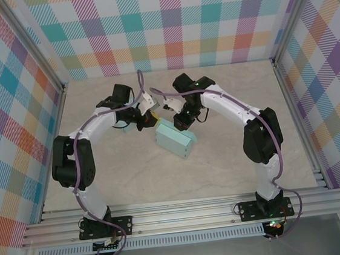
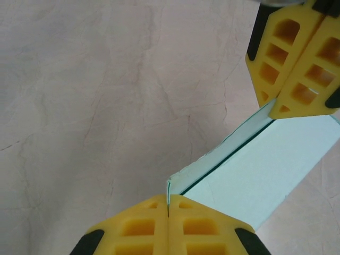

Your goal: Fold the paper box

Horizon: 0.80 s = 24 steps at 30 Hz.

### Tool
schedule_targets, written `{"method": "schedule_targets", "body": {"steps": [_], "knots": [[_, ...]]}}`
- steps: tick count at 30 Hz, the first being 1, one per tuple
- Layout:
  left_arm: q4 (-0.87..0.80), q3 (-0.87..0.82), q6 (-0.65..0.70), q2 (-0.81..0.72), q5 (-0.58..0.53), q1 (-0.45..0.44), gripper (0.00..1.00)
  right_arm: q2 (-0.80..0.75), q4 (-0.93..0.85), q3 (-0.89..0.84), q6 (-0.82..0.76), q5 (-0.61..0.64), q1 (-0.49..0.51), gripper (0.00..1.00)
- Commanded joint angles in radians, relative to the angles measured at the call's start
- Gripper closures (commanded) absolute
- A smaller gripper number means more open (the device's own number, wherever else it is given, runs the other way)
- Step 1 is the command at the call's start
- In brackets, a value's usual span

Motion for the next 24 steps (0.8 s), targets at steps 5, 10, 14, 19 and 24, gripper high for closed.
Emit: {"method": "schedule_targets", "body": {"steps": [5, 10, 14, 19, 24], "knots": [[0.272, -0.172, -0.189, -0.164, -0.114, -0.033, 1.00, -0.116, 0.111, -0.068, 0.117, 0.072, 0.005, 0.66], [0.268, -0.207, -0.214, -0.194, -0.157, -0.046, 1.00, -0.295, 0.230, -0.223, 0.269, 0.174, 0.000, 0.54], [0.319, -0.256, -0.246, -0.225, -0.198, -0.059, 1.00, -0.410, 0.262, -0.344, 0.356, 0.208, -0.008, 0.54], [0.406, -0.322, -0.285, -0.261, -0.229, -0.067, 1.00, -0.505, 0.332, -0.499, 0.424, 0.301, -0.021, 0.45], [0.409, -0.329, -0.256, -0.264, -0.214, -0.070, 1.00, -0.529, 0.415, -0.548, 0.396, 0.267, -0.095, 0.45]]}}
